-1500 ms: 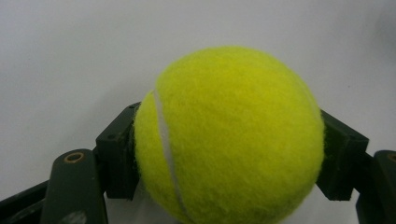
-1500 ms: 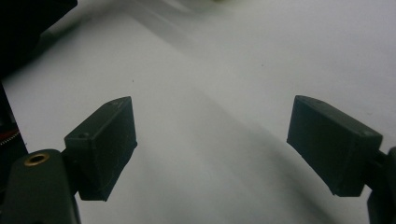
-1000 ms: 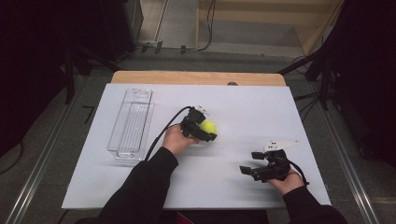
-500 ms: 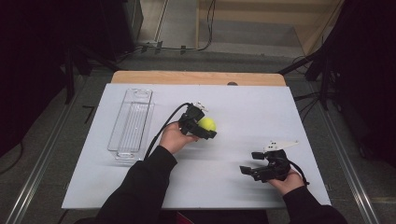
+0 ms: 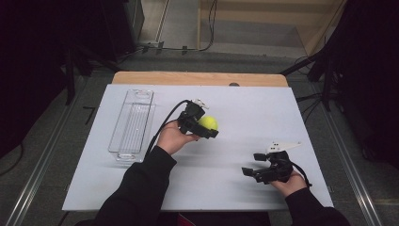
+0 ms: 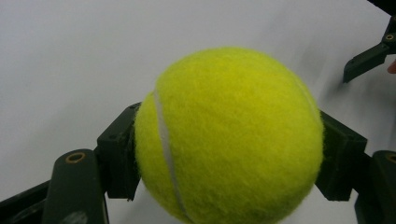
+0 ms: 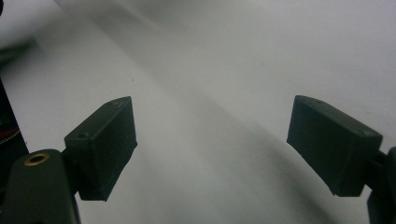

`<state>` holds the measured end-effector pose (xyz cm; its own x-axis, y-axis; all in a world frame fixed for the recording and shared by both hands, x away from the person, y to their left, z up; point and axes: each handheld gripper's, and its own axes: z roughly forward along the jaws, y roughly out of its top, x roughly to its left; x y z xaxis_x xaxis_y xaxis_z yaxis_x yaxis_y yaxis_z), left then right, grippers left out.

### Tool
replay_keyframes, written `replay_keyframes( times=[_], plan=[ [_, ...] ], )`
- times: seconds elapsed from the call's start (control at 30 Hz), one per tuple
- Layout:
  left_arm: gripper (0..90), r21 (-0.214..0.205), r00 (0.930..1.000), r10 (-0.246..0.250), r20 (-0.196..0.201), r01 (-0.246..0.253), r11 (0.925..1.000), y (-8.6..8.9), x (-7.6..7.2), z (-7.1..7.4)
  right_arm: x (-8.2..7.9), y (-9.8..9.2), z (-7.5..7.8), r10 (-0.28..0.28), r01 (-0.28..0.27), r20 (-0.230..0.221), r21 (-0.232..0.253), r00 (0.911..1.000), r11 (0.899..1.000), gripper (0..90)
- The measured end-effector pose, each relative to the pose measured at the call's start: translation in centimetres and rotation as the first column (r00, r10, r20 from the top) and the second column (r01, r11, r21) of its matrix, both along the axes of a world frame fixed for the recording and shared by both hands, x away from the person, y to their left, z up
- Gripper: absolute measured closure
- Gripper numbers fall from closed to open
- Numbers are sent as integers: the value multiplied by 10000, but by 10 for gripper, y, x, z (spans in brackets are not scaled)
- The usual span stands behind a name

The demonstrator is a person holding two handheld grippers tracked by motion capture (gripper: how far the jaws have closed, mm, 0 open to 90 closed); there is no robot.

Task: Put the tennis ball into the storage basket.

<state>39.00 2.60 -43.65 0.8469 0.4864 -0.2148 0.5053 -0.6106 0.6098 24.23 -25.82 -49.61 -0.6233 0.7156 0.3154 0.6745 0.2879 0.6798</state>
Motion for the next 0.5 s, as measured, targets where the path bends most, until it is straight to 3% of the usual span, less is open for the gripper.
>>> replay_keyframes(
  times=[0.27, 0.5],
  plan=[
    [256, -165, 10000, -30, -48, 29, 9999, 6, -3, 17, 0, 0, 0, -16, 16, -6, 10, 10000, 10000, 138],
    [256, -122, 9999, 14, -162, -16, 9999, 8, -3, 18, 0, 0, 0, -13, 13, 6, 11, 10000, 10000, 137]
  ],
)
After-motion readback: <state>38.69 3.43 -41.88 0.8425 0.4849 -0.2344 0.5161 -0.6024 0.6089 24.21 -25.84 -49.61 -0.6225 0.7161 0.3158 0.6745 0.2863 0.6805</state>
